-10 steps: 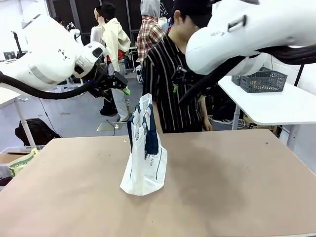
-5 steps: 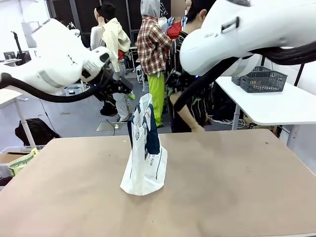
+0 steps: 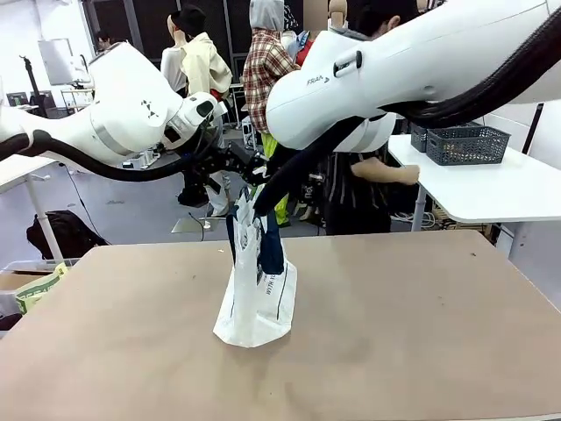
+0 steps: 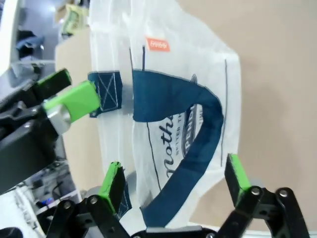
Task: Transfer purchased items from the store into the shopping bag.
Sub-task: Open the Reusable shopping bag in the center of the table.
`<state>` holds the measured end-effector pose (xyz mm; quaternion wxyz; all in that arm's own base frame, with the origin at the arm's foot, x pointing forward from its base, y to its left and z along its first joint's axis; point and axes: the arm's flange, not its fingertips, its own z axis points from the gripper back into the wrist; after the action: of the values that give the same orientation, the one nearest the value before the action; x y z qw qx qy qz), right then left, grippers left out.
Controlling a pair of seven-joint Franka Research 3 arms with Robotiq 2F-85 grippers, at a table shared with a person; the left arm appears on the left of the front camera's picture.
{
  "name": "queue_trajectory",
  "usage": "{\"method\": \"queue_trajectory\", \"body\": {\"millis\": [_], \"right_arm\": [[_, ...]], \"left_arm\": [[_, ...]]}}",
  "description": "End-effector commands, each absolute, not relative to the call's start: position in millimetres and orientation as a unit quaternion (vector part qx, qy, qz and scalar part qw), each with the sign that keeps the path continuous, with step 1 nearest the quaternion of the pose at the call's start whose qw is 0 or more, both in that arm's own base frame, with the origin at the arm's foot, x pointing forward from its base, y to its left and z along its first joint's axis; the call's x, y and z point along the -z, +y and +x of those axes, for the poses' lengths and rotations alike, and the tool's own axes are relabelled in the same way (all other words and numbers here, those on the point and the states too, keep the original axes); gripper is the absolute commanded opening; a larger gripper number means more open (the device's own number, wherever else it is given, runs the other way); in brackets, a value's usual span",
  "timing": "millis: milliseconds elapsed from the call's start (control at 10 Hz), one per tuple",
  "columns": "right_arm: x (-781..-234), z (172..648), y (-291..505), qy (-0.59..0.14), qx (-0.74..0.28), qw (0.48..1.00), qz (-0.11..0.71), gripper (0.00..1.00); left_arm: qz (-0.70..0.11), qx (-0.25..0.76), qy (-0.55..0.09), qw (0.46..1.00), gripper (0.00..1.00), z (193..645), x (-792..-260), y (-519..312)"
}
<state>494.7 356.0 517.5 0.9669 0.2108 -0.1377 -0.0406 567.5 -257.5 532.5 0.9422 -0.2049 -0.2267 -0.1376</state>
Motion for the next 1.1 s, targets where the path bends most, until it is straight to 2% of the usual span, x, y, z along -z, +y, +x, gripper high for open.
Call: {"method": "queue_trajectory", "body": {"millis": [0,400,500,600,1000], "right_arm": [[-513,501,363,-0.107,0.051,0.97,0.213,1.0],[-501,498,370,-0.086,0.046,0.974,0.204,1.0],[-501,499,370,-0.085,0.045,0.975,0.201,1.0],[-501,498,371,-0.087,0.038,0.975,0.201,0.96],[-499,499,373,-0.081,0.031,0.976,0.198,0.21]], "left_arm": [[-0.196,0.132,-0.214,0.948,1.0,570,-535,-258],[-0.187,0.127,-0.194,0.955,1.0,572,-530,-259],[-0.186,0.125,-0.192,0.955,0.97,573,-530,-258],[-0.189,0.133,-0.188,0.954,0.78,572,-529,-257],[-0.192,0.129,-0.178,0.956,0.01,570,-528,-258]]}}
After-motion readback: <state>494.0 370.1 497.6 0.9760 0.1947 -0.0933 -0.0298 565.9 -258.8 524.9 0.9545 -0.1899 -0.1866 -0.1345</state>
